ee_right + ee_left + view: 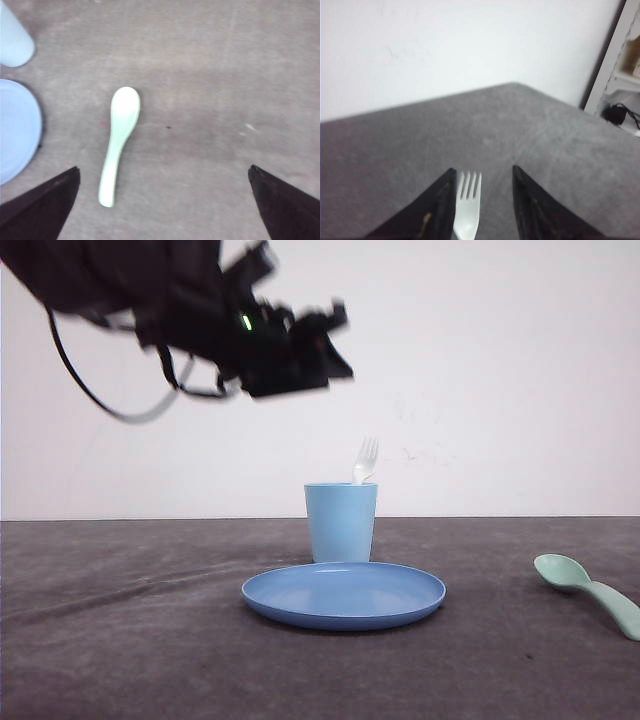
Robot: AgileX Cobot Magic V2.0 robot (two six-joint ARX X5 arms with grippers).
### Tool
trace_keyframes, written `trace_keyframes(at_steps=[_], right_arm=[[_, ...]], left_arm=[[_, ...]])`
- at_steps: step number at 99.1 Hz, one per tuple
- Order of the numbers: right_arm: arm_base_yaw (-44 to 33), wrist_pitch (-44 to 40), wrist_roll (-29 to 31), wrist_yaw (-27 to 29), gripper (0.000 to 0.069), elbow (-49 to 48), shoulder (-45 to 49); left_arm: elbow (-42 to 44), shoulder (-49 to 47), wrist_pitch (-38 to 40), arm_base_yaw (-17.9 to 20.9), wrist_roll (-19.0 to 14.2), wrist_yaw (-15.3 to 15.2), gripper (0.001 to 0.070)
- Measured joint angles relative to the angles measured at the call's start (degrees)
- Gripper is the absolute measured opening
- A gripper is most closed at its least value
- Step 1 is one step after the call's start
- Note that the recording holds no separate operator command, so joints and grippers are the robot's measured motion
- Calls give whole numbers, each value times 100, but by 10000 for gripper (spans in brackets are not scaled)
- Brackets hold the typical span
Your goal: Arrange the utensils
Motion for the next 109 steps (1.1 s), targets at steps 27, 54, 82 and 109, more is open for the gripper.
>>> trace_keyframes(at_steps=[27, 54, 82, 109], right_arm=[[420, 398, 118, -2, 680, 0, 809], [874, 1069, 323, 26, 680, 0, 1923], [1217, 1856, 472, 323, 680, 0, 2946], [1235, 2361, 505, 313, 680, -2, 3578]], left_arm=[[0, -1631, -1617, 546, 2, -4, 195], [2, -3180, -3864, 1491, 26, -210, 194], [2, -4164, -5724, 2546, 496, -887, 194], [-579, -4872, -6212, 3279, 470, -894, 194]])
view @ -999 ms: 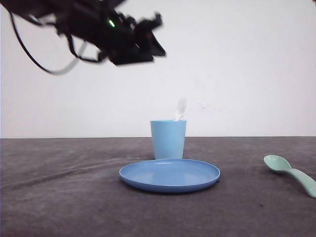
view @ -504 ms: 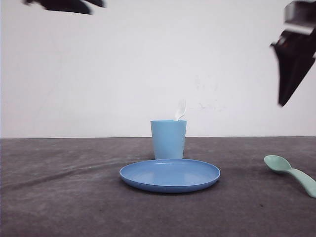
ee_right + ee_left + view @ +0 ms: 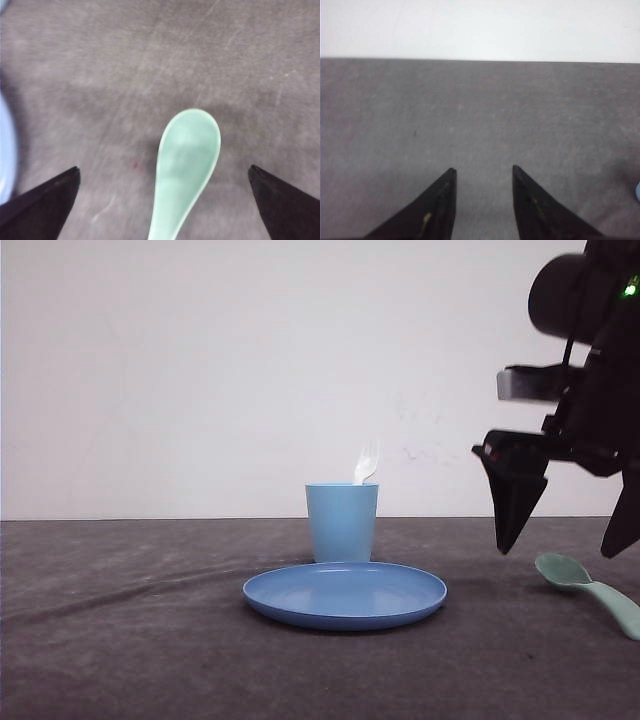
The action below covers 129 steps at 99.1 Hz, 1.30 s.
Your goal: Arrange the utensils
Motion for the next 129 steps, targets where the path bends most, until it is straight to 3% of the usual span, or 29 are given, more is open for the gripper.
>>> trace_keyframes(at_steps=[33, 77, 83, 96, 107, 129], right_arm=[[-4, 221, 20, -7, 679, -2, 260], [-4, 404, 22, -4, 601, -2, 487], [-4, 407, 24, 9, 551, -2, 501], [-4, 398, 22, 13, 366, -2, 509], [-7, 380, 20, 11, 238, -2, 516], [-4, 407, 20, -9, 68, -2, 516]], left_arm=[[-758, -962, -535, 68, -70, 28, 194], [-1043, -1067, -702, 66, -160, 271, 198], [-1043, -1069, -702, 66, -168, 273, 218], [-1043, -1073, -675, 66, -168, 273, 297], [-1043, -1073, -656, 66, -168, 273, 300], [-1043, -1073, -599, 66, -168, 275, 300]])
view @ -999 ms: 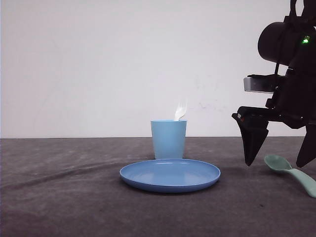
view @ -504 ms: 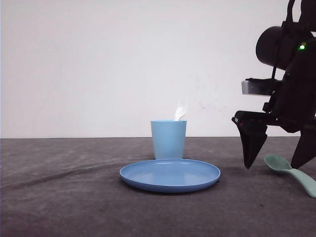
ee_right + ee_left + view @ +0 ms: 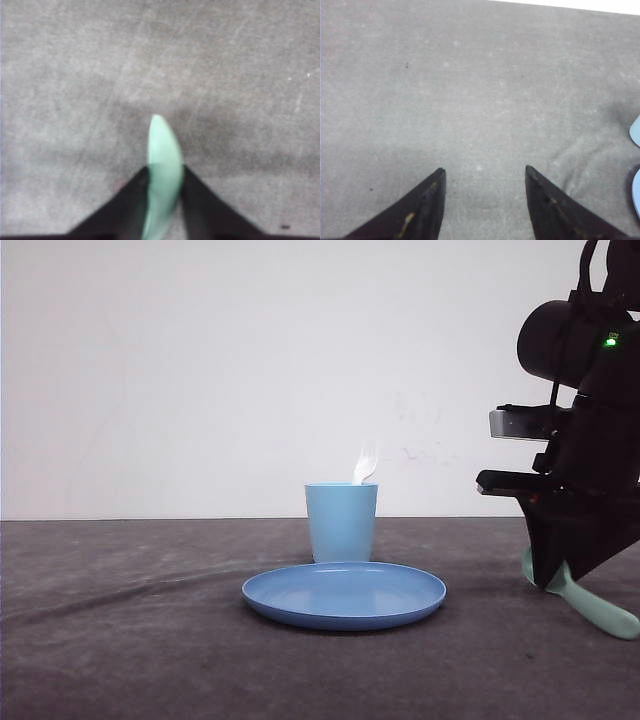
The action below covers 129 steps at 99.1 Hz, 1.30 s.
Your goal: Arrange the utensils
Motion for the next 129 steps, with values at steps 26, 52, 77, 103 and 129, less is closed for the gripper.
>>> trace_keyframes(at_steps=[26, 52, 77, 103, 129], right_arm=[[37, 20, -7, -28, 48, -2, -142], [214, 833, -55, -682, 47, -2, -1051], [487, 2706, -66, -1528, 46, -2, -1279], [907, 4601, -278, -1502, 46, -2, -935], [1167, 6301, -826, -1235, 46, -2, -177]], left_arm=[[0, -2, 26, 0, 0, 0, 300], [0, -2, 42, 0, 0, 2, 300], [0, -2, 63, 0, 0, 9, 300], [0, -2, 63, 0, 0, 15, 300], [-2, -2, 61, 0, -52, 17, 300]])
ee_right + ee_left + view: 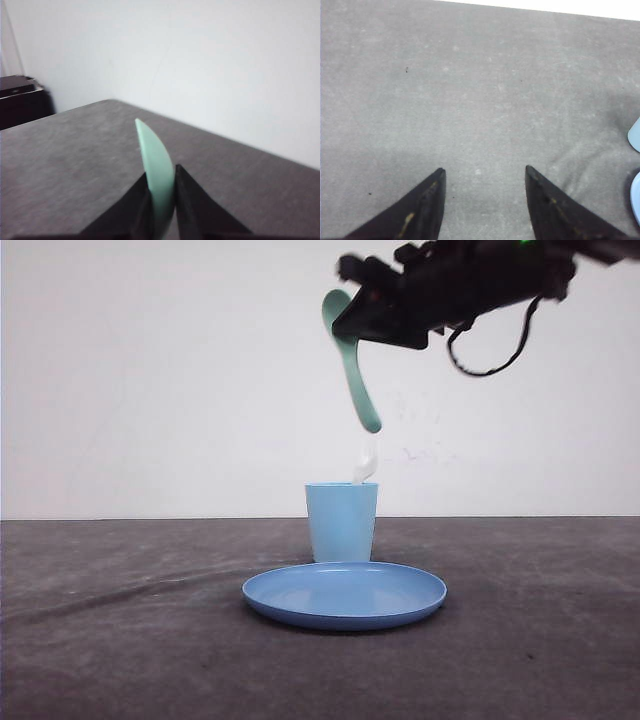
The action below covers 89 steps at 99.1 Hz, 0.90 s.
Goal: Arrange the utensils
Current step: 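Lift the green spoon with the right gripper over the cup, then lower the spoon into the cup and open the right gripper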
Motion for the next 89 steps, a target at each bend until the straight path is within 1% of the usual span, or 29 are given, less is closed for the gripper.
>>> trace_keyframes(at_steps=[8, 23, 37, 64, 89], right_arm=[[31, 256, -68, 166, 46, 7, 221], [31, 249, -129, 186, 46, 289, 710], [26, 87, -170, 190, 46, 704, 1145], [26, -542, -262, 186, 46, 1556, 1788], [33, -1005, -334, 188, 46, 1696, 2118]], left_arm=[[2, 0, 0, 0, -13, 0, 300], [2, 0, 0, 0, -15, 0, 300], [2, 0, 0, 0, -15, 0, 300], [2, 0, 0, 0, -17, 0, 300], [2, 0, -4, 0, -15, 0, 300]])
